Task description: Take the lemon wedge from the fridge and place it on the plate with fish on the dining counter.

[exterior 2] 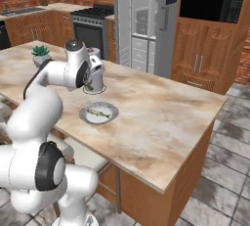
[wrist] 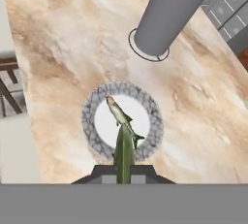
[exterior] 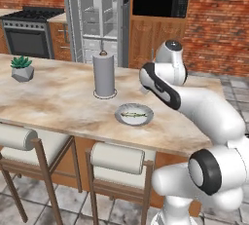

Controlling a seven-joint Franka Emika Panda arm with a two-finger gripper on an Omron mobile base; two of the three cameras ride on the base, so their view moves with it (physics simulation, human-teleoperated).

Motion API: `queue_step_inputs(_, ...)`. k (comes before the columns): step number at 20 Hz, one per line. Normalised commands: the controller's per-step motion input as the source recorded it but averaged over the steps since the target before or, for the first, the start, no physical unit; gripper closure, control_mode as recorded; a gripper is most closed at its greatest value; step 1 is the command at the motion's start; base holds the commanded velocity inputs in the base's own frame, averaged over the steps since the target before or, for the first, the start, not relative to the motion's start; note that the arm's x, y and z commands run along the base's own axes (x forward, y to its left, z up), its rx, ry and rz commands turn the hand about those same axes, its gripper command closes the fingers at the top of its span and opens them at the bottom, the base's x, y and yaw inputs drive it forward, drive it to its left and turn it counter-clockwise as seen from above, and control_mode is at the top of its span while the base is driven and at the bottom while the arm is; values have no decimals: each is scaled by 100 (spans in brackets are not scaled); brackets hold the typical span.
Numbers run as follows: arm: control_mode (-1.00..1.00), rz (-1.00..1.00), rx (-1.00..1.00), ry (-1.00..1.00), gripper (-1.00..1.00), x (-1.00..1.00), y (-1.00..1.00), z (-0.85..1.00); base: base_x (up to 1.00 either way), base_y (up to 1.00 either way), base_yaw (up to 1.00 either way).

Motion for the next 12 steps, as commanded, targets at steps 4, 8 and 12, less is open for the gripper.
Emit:
queue_step_inputs(4, -100, 0, -8, 5, 100, 75, 0, -38, 0, 0, 0)
queue_step_inputs(8, -100, 0, -11, 5, 100, 48, 1, -49, 0, 0, 0)
queue_step_inputs(12, -100, 3, -11, 1, 100, 22, 0, -63, 0, 0, 0)
